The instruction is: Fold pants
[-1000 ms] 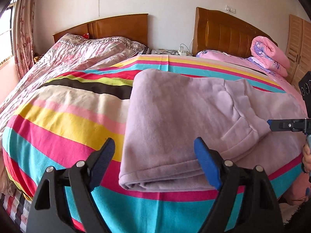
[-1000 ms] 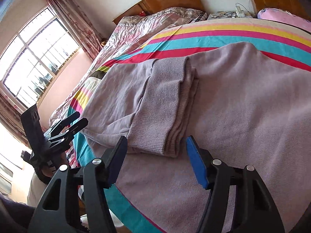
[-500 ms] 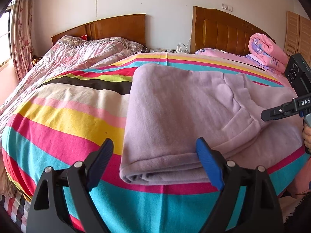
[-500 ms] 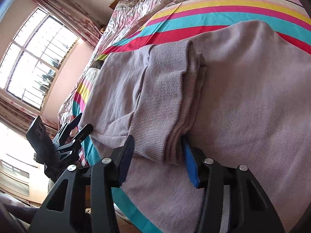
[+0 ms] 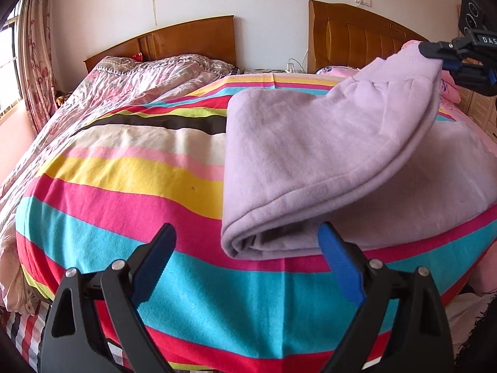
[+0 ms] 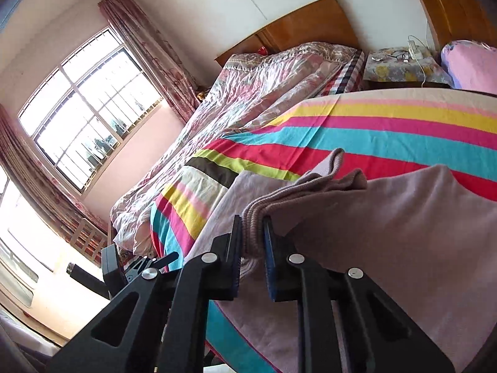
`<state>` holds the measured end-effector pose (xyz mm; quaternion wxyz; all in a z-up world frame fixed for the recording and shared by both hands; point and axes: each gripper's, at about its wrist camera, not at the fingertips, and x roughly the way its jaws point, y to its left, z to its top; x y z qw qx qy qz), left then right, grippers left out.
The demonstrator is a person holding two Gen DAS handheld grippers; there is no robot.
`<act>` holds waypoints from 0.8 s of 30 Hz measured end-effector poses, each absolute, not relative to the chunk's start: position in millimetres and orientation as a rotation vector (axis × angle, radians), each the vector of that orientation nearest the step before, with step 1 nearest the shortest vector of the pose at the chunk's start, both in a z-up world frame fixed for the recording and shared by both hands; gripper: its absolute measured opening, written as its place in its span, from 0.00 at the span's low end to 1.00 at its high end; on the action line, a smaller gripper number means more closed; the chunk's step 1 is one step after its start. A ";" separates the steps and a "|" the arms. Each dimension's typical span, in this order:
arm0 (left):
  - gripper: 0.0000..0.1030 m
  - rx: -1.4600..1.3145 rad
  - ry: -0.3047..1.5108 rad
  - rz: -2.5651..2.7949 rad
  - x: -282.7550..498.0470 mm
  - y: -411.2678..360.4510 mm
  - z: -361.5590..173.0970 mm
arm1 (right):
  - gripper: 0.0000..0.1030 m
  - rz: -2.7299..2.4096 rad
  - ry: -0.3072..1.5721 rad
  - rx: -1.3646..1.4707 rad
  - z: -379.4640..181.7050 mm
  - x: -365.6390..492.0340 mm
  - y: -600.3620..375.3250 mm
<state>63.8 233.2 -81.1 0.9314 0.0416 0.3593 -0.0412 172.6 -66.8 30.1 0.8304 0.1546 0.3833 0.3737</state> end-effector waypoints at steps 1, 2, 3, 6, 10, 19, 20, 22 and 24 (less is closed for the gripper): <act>0.90 0.073 0.736 -0.085 69.7 232.9 -80.8 | 0.15 0.800 0.789 0.312 41.1 171.5 -63.8; 0.90 0.058 0.744 -0.079 76.4 234.0 -81.5 | 0.15 0.805 0.767 0.298 50.9 169.8 -61.6; 0.90 0.056 0.761 -0.060 83.0 236.0 -83.5 | 0.15 0.804 0.744 0.286 59.8 166.4 -63.2; 0.91 0.102 0.798 0.045 91.2 248.8 -93.5 | 0.15 0.785 0.683 0.287 77.4 155.5 -71.8; 0.93 -0.077 0.814 -0.019 81.5 278.3 -95.4 | 0.15 0.692 0.713 0.306 54.8 142.0 -105.8; 0.99 -0.029 0.830 -0.001 83.7 269.5 -98.4 | 0.12 0.509 1.001 0.463 -97.3 114.9 -156.3; 0.99 -0.020 0.831 0.004 84.1 268.7 -97.7 | 0.12 0.513 0.987 0.458 -93.7 113.7 -156.4; 0.99 -0.008 0.831 0.017 83.6 266.0 -96.8 | 0.12 0.524 0.976 0.434 -88.5 113.0 -155.4; 0.99 -0.025 0.832 0.024 83.7 266.5 -97.3 | 0.12 0.528 0.977 0.436 -88.5 112.0 -156.0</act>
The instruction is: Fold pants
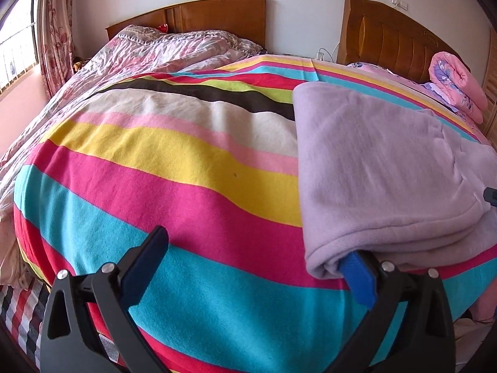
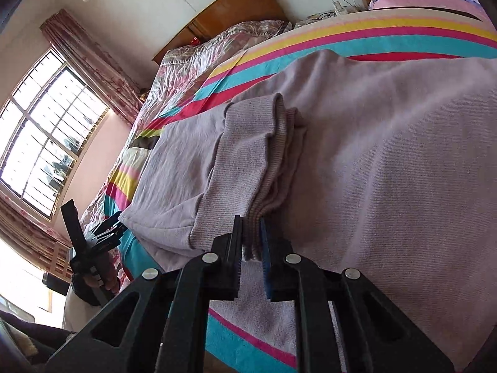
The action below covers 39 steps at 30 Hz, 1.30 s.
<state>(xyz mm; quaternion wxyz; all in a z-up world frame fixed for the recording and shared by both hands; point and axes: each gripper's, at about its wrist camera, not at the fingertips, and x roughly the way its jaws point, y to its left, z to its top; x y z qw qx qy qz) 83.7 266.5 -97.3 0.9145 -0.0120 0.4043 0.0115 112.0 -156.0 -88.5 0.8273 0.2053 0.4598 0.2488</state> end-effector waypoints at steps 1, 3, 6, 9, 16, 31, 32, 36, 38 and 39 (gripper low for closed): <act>0.99 -0.036 0.833 0.026 85.2 268.9 -98.4 | 0.12 0.529 0.981 0.446 -91.2 111.8 -157.6; 0.99 -0.051 0.831 0.029 85.6 270.6 -99.2 | 0.12 0.528 0.987 0.455 -94.2 111.8 -157.2; 0.99 -0.048 0.835 0.031 85.9 269.6 -98.4 | 0.12 0.530 0.977 0.457 -90.8 111.3 -155.3; 0.99 -0.020 0.835 0.040 85.2 266.0 -96.9 | 0.12 0.531 0.957 0.450 -85.3 108.3 -154.2; 0.99 0.074 0.845 0.041 79.2 256.9 -89.0 | 0.12 0.528 0.990 0.441 -97.3 108.7 -154.8; 0.99 0.168 0.726 -0.233 194.6 146.2 6.1 | 0.72 0.636 0.777 -0.277 -34.0 166.2 -62.5; 0.99 0.190 0.767 -0.229 210.7 135.2 -10.2 | 0.72 0.658 0.785 -0.293 -38.3 173.1 -56.6; 0.99 0.280 0.907 -0.167 242.7 119.7 -77.6 | 0.73 0.654 0.889 -0.340 -74.9 191.3 -55.0; 0.99 0.234 0.881 -0.181 238.3 127.5 -82.2 | 0.73 0.690 0.857 -0.296 -79.2 187.7 -64.5; 0.99 0.237 0.885 -0.181 238.9 127.9 -82.4 | 0.73 0.695 0.858 -0.277 -78.7 187.8 -67.3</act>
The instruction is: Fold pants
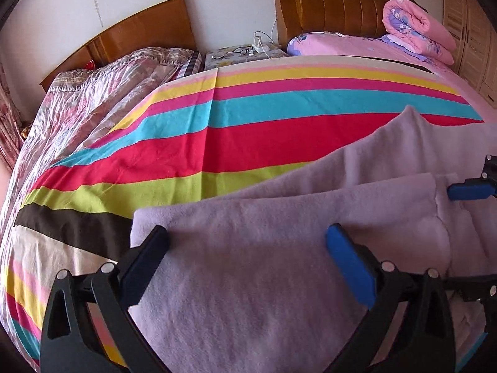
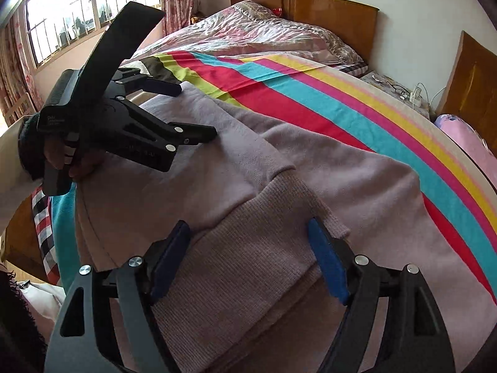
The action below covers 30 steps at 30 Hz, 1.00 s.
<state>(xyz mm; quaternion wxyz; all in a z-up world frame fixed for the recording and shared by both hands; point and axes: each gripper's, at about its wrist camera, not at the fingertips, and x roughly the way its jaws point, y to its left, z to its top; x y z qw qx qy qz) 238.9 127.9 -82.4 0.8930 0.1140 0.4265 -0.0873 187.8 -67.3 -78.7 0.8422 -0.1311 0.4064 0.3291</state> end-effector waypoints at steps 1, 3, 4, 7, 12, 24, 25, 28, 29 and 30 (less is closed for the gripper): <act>0.99 0.241 0.883 -0.178 239.5 127.3 -83.9 | 0.73 0.694 0.861 -0.271 -78.5 187.9 -68.2; 0.99 0.246 0.882 -0.174 240.1 127.2 -84.2 | 0.73 0.679 0.860 -0.283 -76.4 186.5 -66.3; 0.99 0.249 0.880 -0.171 239.2 126.8 -84.4 | 0.73 0.664 0.853 -0.278 -71.6 184.6 -66.6; 0.99 0.257 0.870 -0.164 238.0 126.1 -84.4 | 0.76 0.625 0.818 -0.263 -59.1 179.2 -75.1; 0.99 0.234 0.871 -0.170 237.9 128.4 -84.8 | 0.81 0.603 0.918 -0.186 -84.7 188.7 -97.6; 0.99 0.237 0.868 -0.166 236.9 127.4 -84.9 | 0.85 0.414 0.944 -0.144 -81.2 176.1 -151.2; 0.99 0.236 0.869 -0.167 236.8 127.3 -85.1 | 0.85 0.396 0.925 -0.150 -75.6 174.2 -155.5; 0.99 0.237 0.868 -0.165 237.2 126.9 -85.0 | 0.86 0.349 0.883 -0.120 -63.5 171.8 -179.2; 0.99 0.238 0.867 -0.164 236.2 126.1 -84.9 | 0.86 0.320 0.886 -0.119 -65.3 173.5 -187.1; 0.99 0.239 0.867 -0.163 235.9 125.4 -84.9 | 0.86 0.283 0.904 -0.119 -70.6 176.3 -195.6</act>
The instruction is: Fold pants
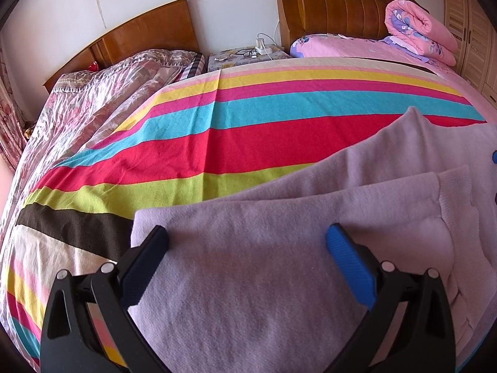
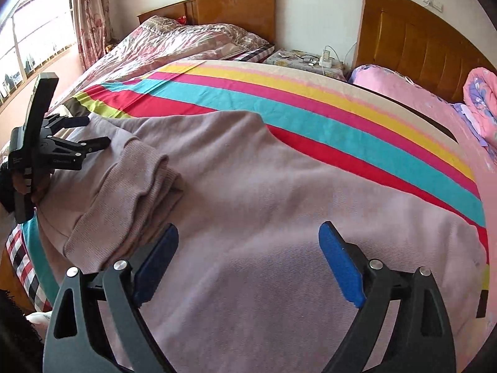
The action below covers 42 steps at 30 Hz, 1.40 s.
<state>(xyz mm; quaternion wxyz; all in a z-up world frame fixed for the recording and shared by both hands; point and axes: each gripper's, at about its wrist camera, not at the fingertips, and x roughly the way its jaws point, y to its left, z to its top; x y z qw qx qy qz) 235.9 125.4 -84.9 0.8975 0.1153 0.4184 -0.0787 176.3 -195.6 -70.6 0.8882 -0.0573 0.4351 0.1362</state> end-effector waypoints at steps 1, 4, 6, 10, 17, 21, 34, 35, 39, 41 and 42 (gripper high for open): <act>0.99 0.238 0.867 -0.164 235.9 125.4 -84.9 | 0.86 0.240 0.932 -0.119 -78.1 179.3 -205.0; 0.99 0.244 0.862 -0.135 234.3 124.1 -82.6 | 0.86 0.220 0.933 -0.030 -79.8 176.6 -229.9; 0.99 0.271 0.880 -0.086 229.0 112.1 -71.0 | 0.86 0.227 0.884 -0.005 -65.4 170.0 -238.2; 0.99 0.230 0.776 -0.280 215.2 53.6 -19.3 | 0.86 0.191 0.824 -0.026 -42.5 163.8 -253.5; 0.99 0.375 0.806 -0.477 250.0 -81.0 -40.5 | 0.86 0.116 0.935 -0.093 -64.1 164.3 -269.0; 0.99 0.497 0.846 -0.444 267.8 -119.7 -82.0 | 0.86 0.086 0.997 -0.114 -85.4 162.3 -282.0; 0.99 0.419 0.880 -0.393 279.7 -110.9 -91.3 | 0.86 0.129 0.931 -0.010 -62.9 150.1 -287.3; 0.99 0.414 0.882 -0.393 280.3 -110.1 -91.2 | 0.86 0.145 0.922 -0.046 -57.5 157.4 -278.1; 0.99 0.377 0.898 -0.369 285.7 -103.7 -91.1 | 0.86 0.189 0.963 -0.184 -57.4 199.0 -249.4; 0.99 0.352 0.912 -0.362 288.4 -99.8 -91.2 | 0.86 0.150 1.009 -0.254 -74.1 215.0 -241.1; 0.99 0.341 0.918 -0.358 289.7 -98.2 -91.3 | 0.88 0.146 1.046 -0.262 -85.1 220.3 -240.4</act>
